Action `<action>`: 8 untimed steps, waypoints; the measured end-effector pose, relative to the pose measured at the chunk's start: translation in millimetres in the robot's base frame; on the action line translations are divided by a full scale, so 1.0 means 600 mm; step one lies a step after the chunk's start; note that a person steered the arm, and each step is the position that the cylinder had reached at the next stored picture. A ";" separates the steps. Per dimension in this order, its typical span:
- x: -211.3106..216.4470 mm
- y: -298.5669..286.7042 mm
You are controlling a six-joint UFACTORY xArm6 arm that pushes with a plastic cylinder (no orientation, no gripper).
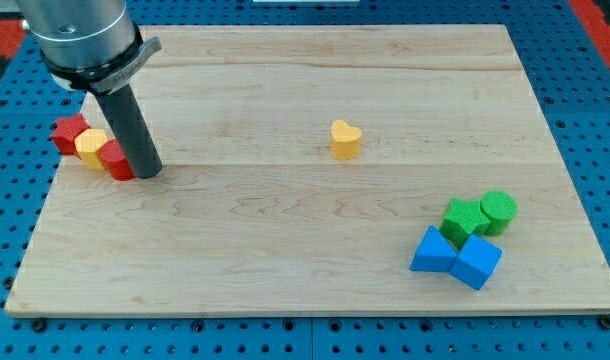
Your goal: Push the yellow heart down a dit
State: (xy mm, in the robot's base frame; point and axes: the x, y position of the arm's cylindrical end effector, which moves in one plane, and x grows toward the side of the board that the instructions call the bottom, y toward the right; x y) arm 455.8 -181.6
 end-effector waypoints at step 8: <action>0.120 0.057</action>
State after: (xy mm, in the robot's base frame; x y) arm 527.9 -147.6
